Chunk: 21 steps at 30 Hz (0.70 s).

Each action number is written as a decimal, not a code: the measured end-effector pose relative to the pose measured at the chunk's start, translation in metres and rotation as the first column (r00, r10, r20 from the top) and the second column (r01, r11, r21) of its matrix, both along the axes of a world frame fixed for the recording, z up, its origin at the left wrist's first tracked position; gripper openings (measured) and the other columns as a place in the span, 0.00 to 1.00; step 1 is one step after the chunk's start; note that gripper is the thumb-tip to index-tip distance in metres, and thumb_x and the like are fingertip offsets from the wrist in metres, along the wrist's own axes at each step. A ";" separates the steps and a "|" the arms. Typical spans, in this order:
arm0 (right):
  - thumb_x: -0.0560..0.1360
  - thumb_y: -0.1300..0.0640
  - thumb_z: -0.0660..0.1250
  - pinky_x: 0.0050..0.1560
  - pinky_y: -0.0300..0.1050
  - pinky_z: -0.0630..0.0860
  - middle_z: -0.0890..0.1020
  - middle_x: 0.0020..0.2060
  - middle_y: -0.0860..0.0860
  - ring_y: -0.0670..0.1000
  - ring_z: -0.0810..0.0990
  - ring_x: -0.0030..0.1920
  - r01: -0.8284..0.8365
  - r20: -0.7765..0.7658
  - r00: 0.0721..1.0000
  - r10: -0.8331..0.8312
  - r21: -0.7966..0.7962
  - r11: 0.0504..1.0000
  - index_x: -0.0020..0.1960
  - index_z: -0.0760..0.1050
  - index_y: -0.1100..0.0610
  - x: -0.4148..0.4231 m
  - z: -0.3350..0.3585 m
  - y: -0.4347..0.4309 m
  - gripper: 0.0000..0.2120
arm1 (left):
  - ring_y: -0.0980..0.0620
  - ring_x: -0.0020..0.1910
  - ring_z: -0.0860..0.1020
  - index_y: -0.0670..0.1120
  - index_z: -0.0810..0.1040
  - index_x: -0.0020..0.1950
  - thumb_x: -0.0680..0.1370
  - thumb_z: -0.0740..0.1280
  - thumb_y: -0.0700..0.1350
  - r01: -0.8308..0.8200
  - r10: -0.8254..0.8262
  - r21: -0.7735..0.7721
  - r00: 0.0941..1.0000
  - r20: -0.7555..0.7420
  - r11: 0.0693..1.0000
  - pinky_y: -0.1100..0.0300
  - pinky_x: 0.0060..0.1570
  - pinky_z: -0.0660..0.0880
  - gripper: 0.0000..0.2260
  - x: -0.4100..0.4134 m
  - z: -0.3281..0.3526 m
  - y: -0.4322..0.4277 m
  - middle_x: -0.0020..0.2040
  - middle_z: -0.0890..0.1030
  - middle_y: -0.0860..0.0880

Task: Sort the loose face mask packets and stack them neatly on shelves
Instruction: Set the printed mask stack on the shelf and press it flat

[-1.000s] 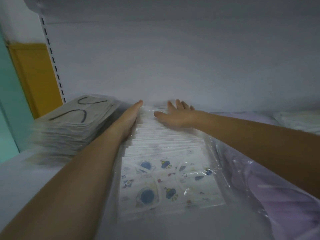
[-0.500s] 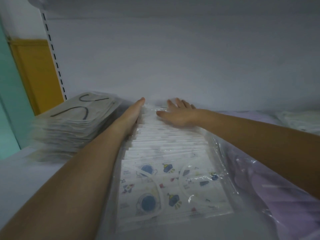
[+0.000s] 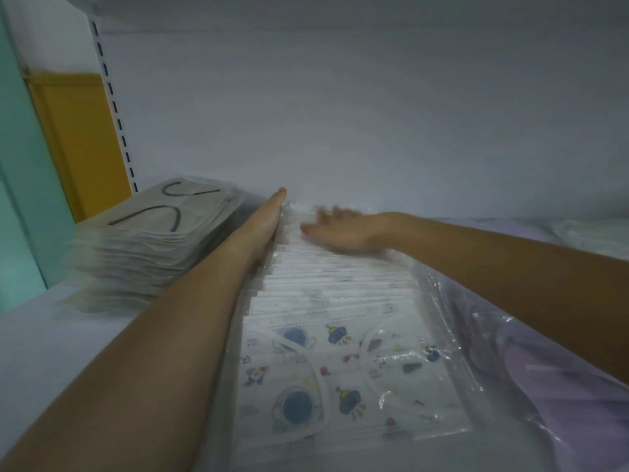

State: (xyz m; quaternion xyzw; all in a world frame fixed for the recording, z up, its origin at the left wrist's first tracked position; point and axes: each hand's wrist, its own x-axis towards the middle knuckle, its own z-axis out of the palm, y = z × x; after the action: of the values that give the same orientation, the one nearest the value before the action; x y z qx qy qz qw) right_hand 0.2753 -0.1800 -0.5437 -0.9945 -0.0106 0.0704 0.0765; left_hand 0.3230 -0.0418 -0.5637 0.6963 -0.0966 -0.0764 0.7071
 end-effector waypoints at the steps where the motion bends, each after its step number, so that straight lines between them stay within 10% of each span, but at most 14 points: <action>1: 0.75 0.31 0.42 0.73 0.54 0.38 0.40 0.76 0.52 0.54 0.39 0.76 -0.022 -0.021 1.000 0.021 -0.047 0.999 0.77 0.39 0.51 0.002 -0.003 0.001 0.37 | 0.58 0.19 0.77 0.46 0.74 0.39 0.82 0.52 0.56 -0.015 0.015 0.023 1.000 0.003 1.000 0.69 0.14 0.66 0.20 -0.001 0.000 0.001 0.22 0.79 0.52; 8: 0.76 0.32 0.41 0.74 0.54 0.38 0.41 0.76 0.52 0.54 0.40 0.76 -0.065 -0.042 0.997 0.061 -0.088 0.994 0.77 0.40 0.50 -0.011 -0.002 -0.004 0.36 | 0.54 0.28 0.78 0.44 0.79 0.48 0.81 0.54 0.59 -0.094 0.096 0.085 0.995 -0.015 0.992 0.69 0.26 0.71 0.21 -0.009 0.012 0.007 0.44 0.81 0.45; 12: 0.80 0.40 0.41 0.75 0.57 0.42 0.42 0.76 0.54 0.56 0.42 0.76 -0.004 0.056 0.998 0.003 0.024 1.000 0.77 0.41 0.51 -0.022 0.001 -0.003 0.29 | 0.45 0.71 0.66 0.40 0.65 0.73 0.81 0.52 0.59 -0.251 0.193 0.377 0.963 0.186 0.892 0.57 0.70 0.61 0.29 -0.012 0.033 0.005 0.73 0.66 0.41; 21: 0.82 0.46 0.44 0.70 0.53 0.57 0.59 0.73 0.60 0.59 0.60 0.72 -0.080 0.121 0.989 0.082 -0.027 0.996 0.74 0.55 0.57 -0.072 0.007 -0.004 0.25 | 0.47 0.67 0.66 0.42 0.60 0.74 0.82 0.49 0.55 -0.294 -0.023 0.569 0.876 0.483 0.768 0.55 0.61 0.61 0.24 -0.084 0.079 -0.008 0.73 0.64 0.43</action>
State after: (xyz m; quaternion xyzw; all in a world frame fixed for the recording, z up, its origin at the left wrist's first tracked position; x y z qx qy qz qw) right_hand 0.2030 -0.1841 -0.5366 -0.9965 -0.0549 0.0125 0.0621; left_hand 0.2393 -0.0499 -0.4845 0.8935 -0.1790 0.1168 0.3948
